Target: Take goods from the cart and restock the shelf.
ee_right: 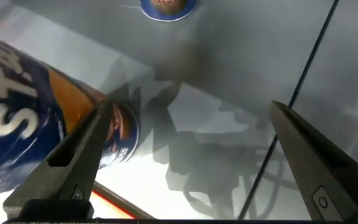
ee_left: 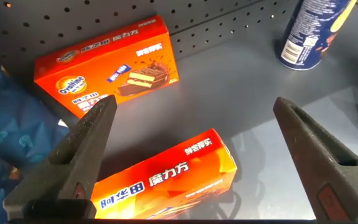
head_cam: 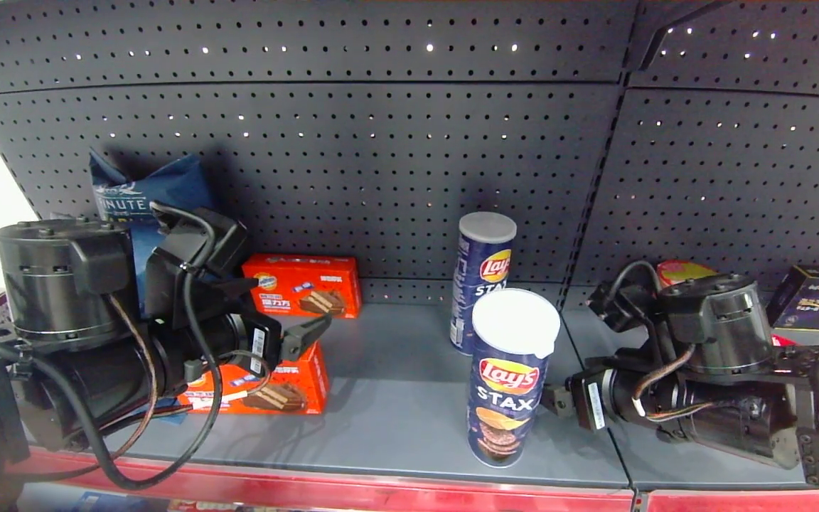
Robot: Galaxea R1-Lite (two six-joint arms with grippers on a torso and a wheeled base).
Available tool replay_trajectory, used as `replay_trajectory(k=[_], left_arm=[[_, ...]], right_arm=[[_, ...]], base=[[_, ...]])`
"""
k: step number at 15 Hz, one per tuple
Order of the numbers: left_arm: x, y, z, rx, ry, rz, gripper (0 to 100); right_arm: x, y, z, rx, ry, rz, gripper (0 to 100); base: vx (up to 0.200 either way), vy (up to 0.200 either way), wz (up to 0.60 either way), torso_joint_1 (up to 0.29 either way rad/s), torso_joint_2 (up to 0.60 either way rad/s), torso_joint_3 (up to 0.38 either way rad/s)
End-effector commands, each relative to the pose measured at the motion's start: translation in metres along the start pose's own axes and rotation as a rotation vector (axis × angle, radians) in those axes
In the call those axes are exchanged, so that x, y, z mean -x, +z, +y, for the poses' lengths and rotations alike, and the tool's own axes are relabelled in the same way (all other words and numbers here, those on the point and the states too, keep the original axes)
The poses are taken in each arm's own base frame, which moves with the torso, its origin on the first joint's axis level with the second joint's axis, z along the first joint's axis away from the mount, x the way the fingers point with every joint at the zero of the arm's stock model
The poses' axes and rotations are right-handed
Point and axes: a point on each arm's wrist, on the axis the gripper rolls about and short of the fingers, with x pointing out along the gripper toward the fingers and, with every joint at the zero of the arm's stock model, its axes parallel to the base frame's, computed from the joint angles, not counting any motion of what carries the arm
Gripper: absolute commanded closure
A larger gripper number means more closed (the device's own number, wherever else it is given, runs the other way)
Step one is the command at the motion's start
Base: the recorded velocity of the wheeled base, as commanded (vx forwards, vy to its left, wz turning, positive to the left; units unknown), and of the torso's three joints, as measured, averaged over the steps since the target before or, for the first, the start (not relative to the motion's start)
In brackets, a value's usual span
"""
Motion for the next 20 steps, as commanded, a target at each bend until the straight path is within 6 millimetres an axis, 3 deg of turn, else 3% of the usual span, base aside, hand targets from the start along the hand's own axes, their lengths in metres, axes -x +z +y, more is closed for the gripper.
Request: replay_trajectory(k=[1,7,10,14,20], left_arm=[[0.0,-0.003,0.0,0.0,-0.001,0.009,0],[0.0,-0.006,-0.001,0.0,-0.004,-0.002,0],[-0.001,-0.007,-0.001,-0.002,-0.005,0.002,0],[-0.001,-0.007,-0.002,-0.003,-0.008,0.002,0],[0.0,-0.007,-0.001,0.0,-0.002,0.004,0]], right_arm=[[-0.003,-0.003,-0.001,0.0,-0.007,0.013,0],[0.036,-0.021,-0.012,-0.01,-0.019,-0.001,0],[0.067,-0.029,-0.003,0.016,0.098,-0.049,0],[0.067,-0.024,0.009,0.035,0.188,-0.056,0],[0.044,-0.022,0.021,0.054,0.222,-0.028,0]], base=[[0.0,0.0,0.0,0.0,0.0,0.0],[0.0,0.0,0.0,0.0,0.0,0.0],[0.0,0.0,0.0,0.0,0.0,0.0],[0.0,0.0,0.0,0.0,0.0,0.0],[0.0,0.0,0.0,0.0,0.0,0.0]])
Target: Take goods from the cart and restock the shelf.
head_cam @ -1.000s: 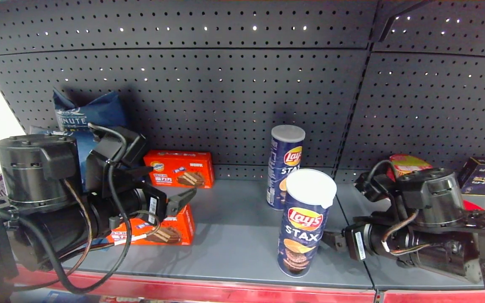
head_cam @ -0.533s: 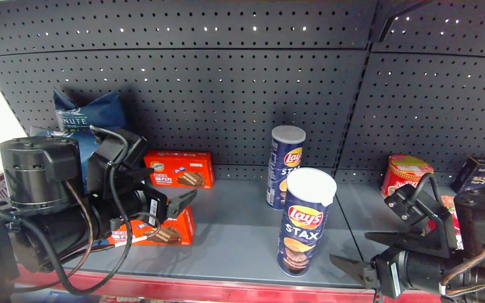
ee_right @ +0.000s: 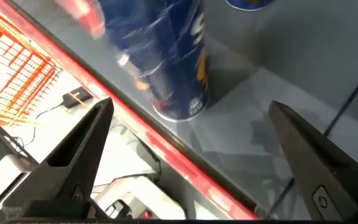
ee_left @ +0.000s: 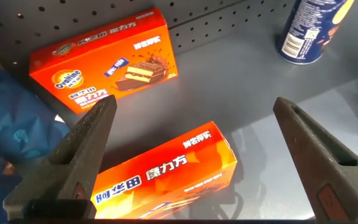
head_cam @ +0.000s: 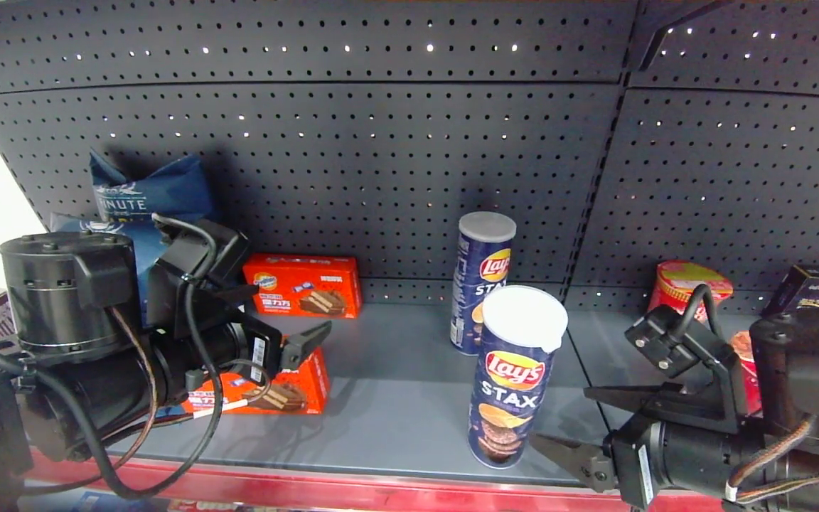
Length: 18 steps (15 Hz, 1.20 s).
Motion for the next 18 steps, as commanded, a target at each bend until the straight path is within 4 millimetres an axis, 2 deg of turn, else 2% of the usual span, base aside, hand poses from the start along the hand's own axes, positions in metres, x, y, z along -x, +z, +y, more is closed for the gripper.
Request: replay_trajectory(k=[1,5,9,18], left_arm=[[0.0,0.0,0.0,0.0,0.001,-0.001,0],[0.0,0.0,0.0,0.0,-0.001,-0.001,0],[0.0,0.0,0.0,0.002,0.001,-0.001,0],[0.0,-0.003,0.0,0.003,0.001,0.007,0]], right_arm=[[-0.016,0.0,-0.001,-0.002,-0.014,0.031,0],[-0.025,0.002,-0.003,-0.005,-0.027,0.043,0],[-0.032,0.005,-0.016,-0.029,-0.074,0.045,0],[-0.029,0.003,-0.019,-0.035,-0.089,0.043,0]], base=[[0.0,0.0,0.0,0.0,0.0,0.0],[0.0,0.0,0.0,0.0,0.0,0.0],[0.0,0.0,0.0,0.0,0.0,0.0],[0.0,0.0,0.0,0.0,0.0,0.0]])
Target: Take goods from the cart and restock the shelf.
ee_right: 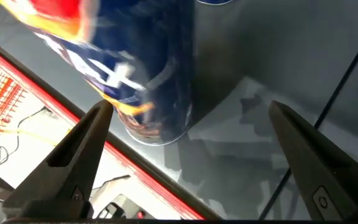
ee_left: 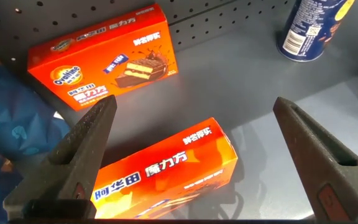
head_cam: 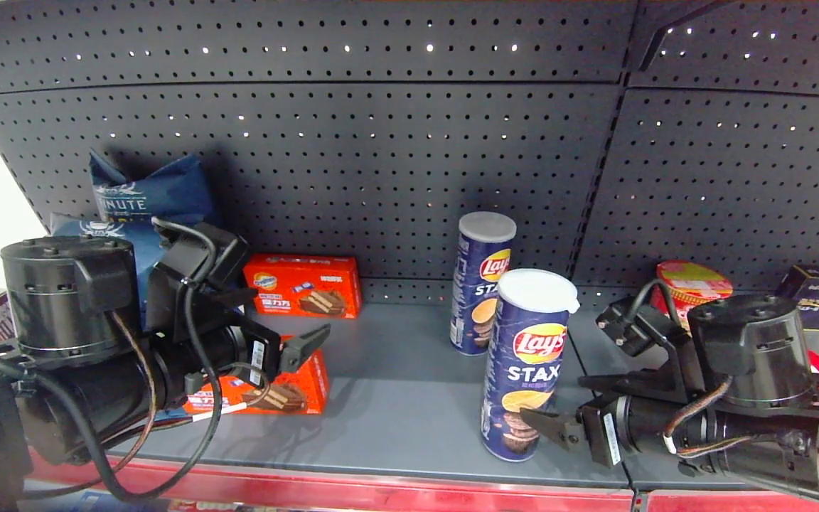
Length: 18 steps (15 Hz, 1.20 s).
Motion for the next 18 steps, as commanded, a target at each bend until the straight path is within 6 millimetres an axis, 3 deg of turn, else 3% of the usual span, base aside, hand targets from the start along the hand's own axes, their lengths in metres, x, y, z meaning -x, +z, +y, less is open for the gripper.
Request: replay_trajectory(k=[1,5,8,10,14,18], left_arm=[[0.0,0.0,0.0,0.0,0.001,0.0,0],[0.002,-0.006,0.0,-0.001,0.001,0.015,0],[0.006,-0.011,-0.001,-0.001,-0.001,0.029,0],[0.007,-0.01,0.0,-0.001,0.0,0.023,0],[0.007,-0.009,-0.001,-0.003,-0.002,0.023,0],[0.007,-0.009,0.0,-0.001,-0.002,0.021,0]], right_arm=[[0.001,0.0,0.001,0.004,0.006,-0.003,0],[0.005,-0.001,0.002,0.006,0.009,-0.008,0],[0.032,-0.013,0.005,0.026,0.037,-0.026,0],[0.045,-0.024,-0.003,0.011,0.008,-0.022,0],[0.031,-0.021,-0.024,-0.033,-0.12,0.001,0],[0.011,-0.01,-0.028,-0.026,-0.176,0.013,0]], base=[[0.0,0.0,0.0,0.0,0.0,0.0],[0.0,0.0,0.0,0.0,0.0,0.0],[0.0,0.0,0.0,0.0,0.0,0.0],[0.0,0.0,0.0,0.0,0.0,0.0],[0.0,0.0,0.0,0.0,0.0,0.0],[0.0,0.0,0.0,0.0,0.0,0.0]])
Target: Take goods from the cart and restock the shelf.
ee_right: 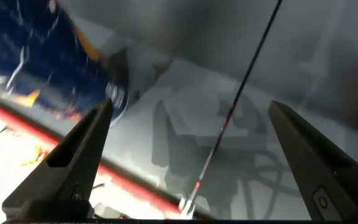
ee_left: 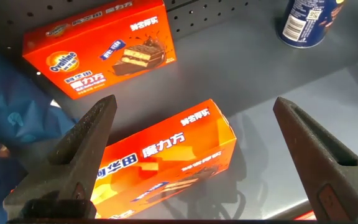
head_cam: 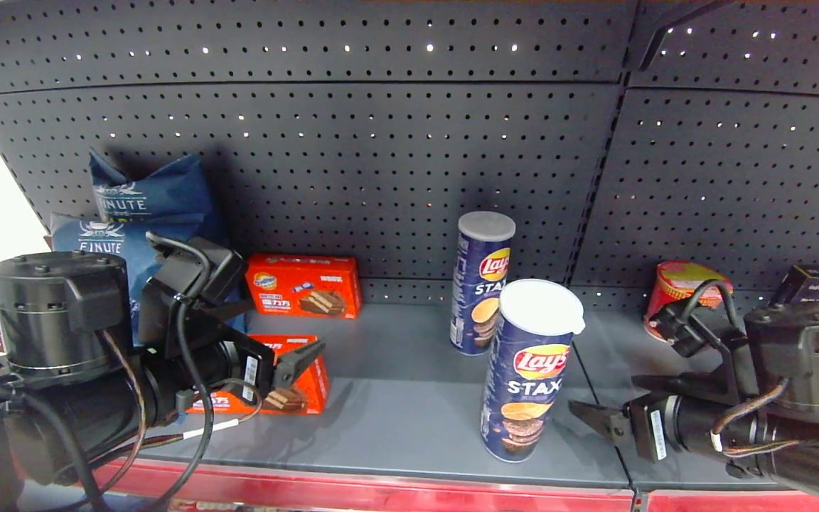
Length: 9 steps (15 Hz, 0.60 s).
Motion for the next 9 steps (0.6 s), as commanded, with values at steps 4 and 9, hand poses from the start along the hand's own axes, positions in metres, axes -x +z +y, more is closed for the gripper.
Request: replay_trajectory(k=[4,9], left_arm=[[0.0,0.0,0.0,0.0,0.0,0.0,0],[0.0,-0.001,0.0,0.0,0.001,0.002,0]], right_arm=[[-0.013,-0.002,0.007,0.017,0.018,0.039,0],[-0.018,-0.002,0.014,0.033,0.043,0.049,0]], base=[[0.0,0.0,0.0,0.0,0.0,0.0],[0.0,0.0,0.0,0.0,0.0,0.0]])
